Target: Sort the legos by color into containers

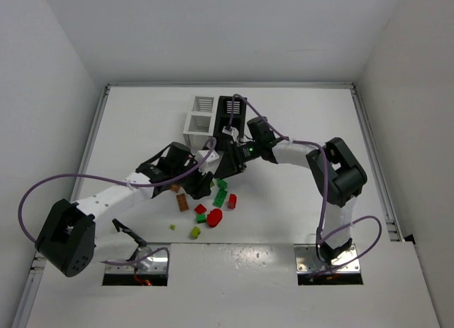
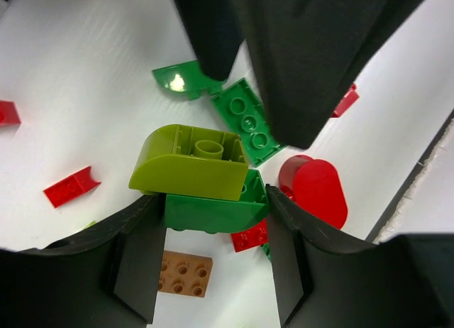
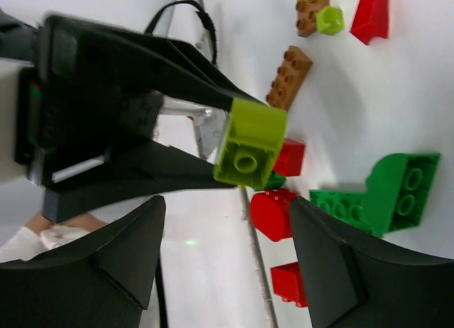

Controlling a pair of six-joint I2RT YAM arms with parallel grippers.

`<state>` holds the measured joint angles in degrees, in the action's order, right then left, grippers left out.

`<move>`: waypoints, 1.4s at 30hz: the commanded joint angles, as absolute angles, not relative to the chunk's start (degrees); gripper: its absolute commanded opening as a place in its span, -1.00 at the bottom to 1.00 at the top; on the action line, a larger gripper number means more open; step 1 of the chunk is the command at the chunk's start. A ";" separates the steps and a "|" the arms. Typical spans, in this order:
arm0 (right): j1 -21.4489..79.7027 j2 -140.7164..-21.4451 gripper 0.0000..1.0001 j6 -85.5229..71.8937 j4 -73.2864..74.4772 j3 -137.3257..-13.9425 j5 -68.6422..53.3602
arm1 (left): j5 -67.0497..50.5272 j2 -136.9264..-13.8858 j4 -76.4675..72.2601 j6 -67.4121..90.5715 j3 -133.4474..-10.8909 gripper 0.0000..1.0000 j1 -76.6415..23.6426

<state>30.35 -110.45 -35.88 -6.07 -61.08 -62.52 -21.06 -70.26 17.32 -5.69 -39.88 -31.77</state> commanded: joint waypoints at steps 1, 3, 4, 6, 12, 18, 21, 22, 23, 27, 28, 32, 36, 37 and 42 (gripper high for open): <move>30.32 -111.18 0.43 -40.95 -11.52 -62.49 -66.36 | -22.95 -68.64 15.21 -6.59 -39.64 -0.27 -33.31; 30.32 -112.67 0.46 -40.96 -10.90 -63.98 -66.88 | -22.94 -68.64 15.21 -7.12 -40.33 -0.27 -33.31; 30.84 -112.68 0.46 -40.96 -10.90 -63.98 -66.88 | -22.94 -68.64 15.21 -7.12 -40.34 -0.27 -33.31; 30.85 -114.34 0.46 -41.48 -10.90 -63.98 -66.88 | -22.94 -68.64 15.21 -7.12 -40.86 -0.27 -33.83; 30.85 -116.01 0.46 -41.57 -10.81 -64.51 -66.88 | -22.85 -68.64 15.21 -7.12 -41.40 -0.27 -33.84; 31.38 -117.25 0.46 -42.71 -11.34 -66.09 -67.94 | -22.85 -68.64 15.21 -7.12 -41.40 -0.27 -33.84; 31.90 -117.77 0.46 -42.71 -11.34 -66.09 -67.94 | -22.33 -68.64 15.21 -7.12 -41.92 -0.27 -33.84; 31.90 -117.77 0.46 -42.71 -11.34 -66.09 -67.94 | -22.32 -68.64 15.21 -7.12 -41.92 -0.27 -33.84; 31.90 -117.77 0.43 -42.71 -11.34 -66.09 -67.94 | -22.32 -68.64 15.21 -7.12 -41.92 -0.27 -33.84; 32.43 -117.25 0.28 -42.71 -11.87 -65.57 -67.94 | -22.32 -68.64 15.21 -7.12 -42.45 -0.27 -33.84; 32.43 -116.72 0.23 -42.71 -12.39 -65.04 -67.94 | -22.32 -68.64 15.21 -7.12 -43.06 -0.27 -33.84; 32.96 -115.66 -0.06 -41.58 -12.39 -64.51 -67.41 | -22.32 -69.17 15.21 -6.59 -43.59 -0.27 -33.84; 32.96 -114.52 -0.44 -41.57 -13.70 -63.98 -67.93 | -22.32 -69.17 15.21 -6.59 -44.12 -0.27 -33.84; 32.96 -114.00 -0.52 -41.57 -13.71 -63.98 -68.64 | -22.32 -69.17 15.21 -6.59 -44.12 -0.27 -33.84; 32.18 -110.22 -0.97 -41.04 -16.17 -61.97 -69.96 | -23.28 -68.65 15.21 -3.52 -44.12 0.51 -33.14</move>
